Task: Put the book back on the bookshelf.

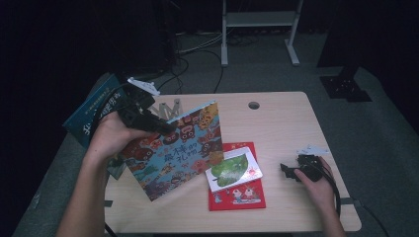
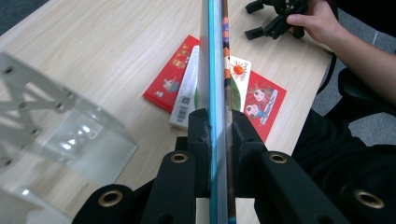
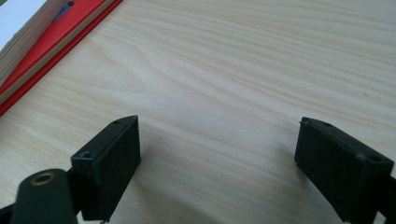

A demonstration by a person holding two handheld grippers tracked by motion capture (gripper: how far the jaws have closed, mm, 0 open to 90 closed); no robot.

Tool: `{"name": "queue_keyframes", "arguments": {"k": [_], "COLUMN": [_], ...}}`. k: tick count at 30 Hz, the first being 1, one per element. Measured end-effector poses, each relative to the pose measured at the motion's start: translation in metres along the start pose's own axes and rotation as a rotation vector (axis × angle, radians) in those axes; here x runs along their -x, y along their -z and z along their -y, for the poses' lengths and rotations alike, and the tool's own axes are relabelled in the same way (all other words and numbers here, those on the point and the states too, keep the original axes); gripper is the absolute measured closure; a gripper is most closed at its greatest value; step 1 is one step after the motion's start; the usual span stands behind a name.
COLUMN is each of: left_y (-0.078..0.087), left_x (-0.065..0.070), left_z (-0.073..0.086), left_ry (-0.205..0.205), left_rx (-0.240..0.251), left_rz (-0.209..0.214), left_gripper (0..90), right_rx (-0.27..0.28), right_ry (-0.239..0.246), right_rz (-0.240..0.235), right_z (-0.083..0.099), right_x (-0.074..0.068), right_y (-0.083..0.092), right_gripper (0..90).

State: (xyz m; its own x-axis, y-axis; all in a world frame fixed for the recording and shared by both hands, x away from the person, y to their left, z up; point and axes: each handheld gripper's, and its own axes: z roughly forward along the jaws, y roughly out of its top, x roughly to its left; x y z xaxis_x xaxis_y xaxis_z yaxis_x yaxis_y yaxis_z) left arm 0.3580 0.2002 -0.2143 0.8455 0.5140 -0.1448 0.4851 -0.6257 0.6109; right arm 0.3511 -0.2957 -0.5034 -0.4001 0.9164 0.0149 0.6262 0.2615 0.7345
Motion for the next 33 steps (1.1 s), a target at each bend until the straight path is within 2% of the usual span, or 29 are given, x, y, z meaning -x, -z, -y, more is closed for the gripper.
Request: {"name": "queue_keyframes", "arguments": {"k": [13,22,33], "left_y": [0.044,0.071,0.098], "left_x": [-0.016,-0.026,-0.037], "left_z": [0.037,0.067,0.104], "left_ry": [0.080,0.141,0.236], "left_rx": [0.043,0.041,0.050], "left_rz": [-0.072,-0.121,-0.191], "left_gripper": [80.8,80.8,80.7], "right_rx": [-0.006,-0.006,-0.008], "right_ry": [-0.014,-0.017,-0.028], "right_rz": [0.016,0.018,0.024], "right_z": [0.000,0.000,-0.001], "right_x": [0.001,0.001,0.002], "right_y": [-0.001,-0.001,-0.001], "right_gripper": [9.4,9.3,9.3]}}
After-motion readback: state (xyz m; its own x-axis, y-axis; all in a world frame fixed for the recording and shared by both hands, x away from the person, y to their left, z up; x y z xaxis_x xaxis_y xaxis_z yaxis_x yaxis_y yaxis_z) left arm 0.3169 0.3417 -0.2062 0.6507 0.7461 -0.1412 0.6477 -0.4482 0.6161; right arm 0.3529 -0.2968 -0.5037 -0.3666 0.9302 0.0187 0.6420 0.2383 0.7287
